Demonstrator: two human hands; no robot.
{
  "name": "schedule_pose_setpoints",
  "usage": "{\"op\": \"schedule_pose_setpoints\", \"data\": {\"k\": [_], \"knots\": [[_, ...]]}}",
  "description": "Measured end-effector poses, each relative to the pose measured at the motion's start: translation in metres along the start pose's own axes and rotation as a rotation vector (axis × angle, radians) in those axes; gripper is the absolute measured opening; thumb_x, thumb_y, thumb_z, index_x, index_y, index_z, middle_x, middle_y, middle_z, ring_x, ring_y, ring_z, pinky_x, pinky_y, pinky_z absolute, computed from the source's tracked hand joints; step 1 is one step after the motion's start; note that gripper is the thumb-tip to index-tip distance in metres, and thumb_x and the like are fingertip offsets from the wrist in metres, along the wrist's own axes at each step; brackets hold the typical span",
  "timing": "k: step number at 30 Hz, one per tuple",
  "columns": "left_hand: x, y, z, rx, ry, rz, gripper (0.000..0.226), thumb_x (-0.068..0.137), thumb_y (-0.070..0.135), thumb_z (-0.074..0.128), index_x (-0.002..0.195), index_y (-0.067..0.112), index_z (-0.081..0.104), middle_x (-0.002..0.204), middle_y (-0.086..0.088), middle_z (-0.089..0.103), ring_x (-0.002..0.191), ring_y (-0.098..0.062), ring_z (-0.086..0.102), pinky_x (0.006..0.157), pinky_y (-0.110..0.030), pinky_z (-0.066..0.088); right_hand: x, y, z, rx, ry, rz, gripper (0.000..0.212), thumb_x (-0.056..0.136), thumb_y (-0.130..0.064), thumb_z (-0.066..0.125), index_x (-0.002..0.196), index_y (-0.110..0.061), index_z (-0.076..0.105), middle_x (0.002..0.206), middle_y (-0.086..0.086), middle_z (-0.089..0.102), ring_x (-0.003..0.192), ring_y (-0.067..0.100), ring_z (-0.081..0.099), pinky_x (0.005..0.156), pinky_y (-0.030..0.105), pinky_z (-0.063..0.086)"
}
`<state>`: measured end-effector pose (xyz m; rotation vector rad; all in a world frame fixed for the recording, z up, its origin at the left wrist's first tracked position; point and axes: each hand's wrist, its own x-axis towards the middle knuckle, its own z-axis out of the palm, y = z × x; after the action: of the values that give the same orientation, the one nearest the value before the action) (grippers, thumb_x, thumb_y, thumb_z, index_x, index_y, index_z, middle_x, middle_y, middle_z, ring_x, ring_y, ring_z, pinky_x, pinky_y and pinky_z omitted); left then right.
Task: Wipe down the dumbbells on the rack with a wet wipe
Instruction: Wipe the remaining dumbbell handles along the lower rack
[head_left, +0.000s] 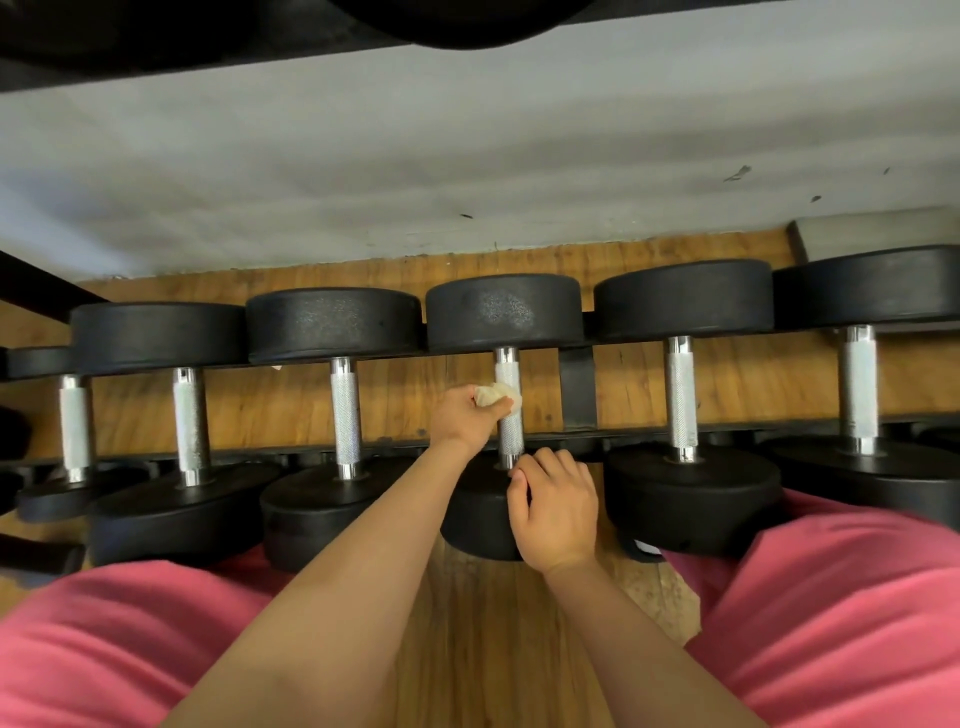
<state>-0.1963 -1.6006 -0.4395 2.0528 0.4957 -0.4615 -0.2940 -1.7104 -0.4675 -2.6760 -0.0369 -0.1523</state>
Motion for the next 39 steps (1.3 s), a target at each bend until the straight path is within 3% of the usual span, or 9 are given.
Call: {"op": "schedule_pose_setpoints", "data": {"k": [3,9,14,19,26,28,31,34,39], "knots": [[0.000,0.008,-0.006,0.181,-0.066,0.002,0.033,0.094,0.030,0.062,0.119,0.009,0.064,0.113,-0.005,0.065,0.096,-0.015,0.057,0.074,-0.023,0.042,0.001,0.000,0.000,0.004,0.017,-0.006,0.038,0.092,-0.028,0.036,0.082,-0.015,0.070,0.077,-0.001,0.061,0.073,0.017,0.055,0.065,0.031,0.043],[-0.011,0.000,-0.004,0.166,0.015,0.001,0.016,0.094,0.028,0.063,0.099,0.013,0.067,0.104,-0.007,0.070,0.080,-0.011,0.056,0.058,-0.021,0.038,0.000,-0.001,-0.002,-0.005,0.015,-0.006,0.040,0.093,-0.028,0.034,0.082,-0.015,0.071,0.077,-0.001,0.062,0.074,0.019,0.056,0.066,0.034,0.046],[-0.017,-0.008,0.002,0.095,-0.039,-0.041,0.025,0.092,0.023,0.065,0.113,0.009,0.066,0.113,-0.007,0.067,0.092,-0.012,0.055,0.074,-0.022,0.040,0.001,-0.001,0.000,0.005,-0.008,0.006,0.042,0.094,-0.029,0.033,0.085,-0.015,0.072,0.079,-0.001,0.063,0.077,0.018,0.057,0.069,0.035,0.047],[-0.015,-0.010,0.001,0.077,-0.131,-0.068,0.028,0.095,0.022,0.062,0.118,0.006,0.062,0.103,-0.002,0.059,0.094,-0.012,0.053,0.078,-0.023,0.039,-0.001,0.002,0.001,0.035,-0.007,0.010,0.039,0.094,-0.028,0.034,0.084,-0.015,0.070,0.079,-0.001,0.061,0.077,0.017,0.055,0.069,0.032,0.044],[-0.012,-0.026,-0.001,0.051,-0.214,-0.067,0.023,0.090,0.019,0.066,0.112,0.010,0.065,0.112,-0.005,0.066,0.105,-0.018,0.060,0.091,-0.030,0.046,-0.001,0.003,0.003,0.058,0.020,0.013,0.037,0.093,-0.028,0.037,0.085,-0.014,0.070,0.079,-0.002,0.062,0.077,0.017,0.055,0.069,0.030,0.041],[-0.012,-0.029,-0.002,0.048,-0.217,-0.063,0.022,0.088,0.018,0.069,0.108,0.010,0.066,0.107,-0.003,0.067,0.103,-0.017,0.061,0.089,-0.029,0.046,0.000,0.003,0.002,0.052,0.025,0.008,0.036,0.093,-0.027,0.038,0.084,-0.014,0.070,0.079,-0.001,0.062,0.077,0.018,0.054,0.068,0.030,0.041],[-0.015,-0.030,-0.003,0.095,-0.205,-0.050,0.009,0.083,0.016,0.074,0.087,0.015,0.065,0.087,0.002,0.065,0.086,-0.013,0.059,0.072,-0.024,0.042,0.002,0.001,0.000,0.058,0.014,0.015,0.035,0.093,-0.027,0.038,0.084,-0.014,0.069,0.081,0.000,0.062,0.078,0.019,0.053,0.068,0.032,0.040],[-0.016,-0.031,-0.005,0.158,-0.203,-0.038,0.015,0.082,0.016,0.076,0.075,0.017,0.062,0.076,0.004,0.061,0.073,-0.007,0.055,0.061,-0.020,0.038,0.001,-0.001,0.000,0.065,-0.006,0.056,0.036,0.094,-0.026,0.037,0.082,-0.014,0.069,0.079,0.001,0.062,0.077,0.020,0.053,0.069,0.035,0.041],[-0.017,-0.030,-0.010,0.191,-0.184,-0.050,0.010,0.085,0.012,0.072,0.091,0.004,0.071,0.093,-0.011,0.069,0.085,-0.015,0.059,0.077,-0.029,0.046,0.012,-0.009,-0.006,0.163,-0.057,0.226,0.042,0.094,-0.030,0.030,0.074,-0.013,0.064,0.071,0.001,0.061,0.071,0.020,0.054,0.068,0.032,0.034]]}}
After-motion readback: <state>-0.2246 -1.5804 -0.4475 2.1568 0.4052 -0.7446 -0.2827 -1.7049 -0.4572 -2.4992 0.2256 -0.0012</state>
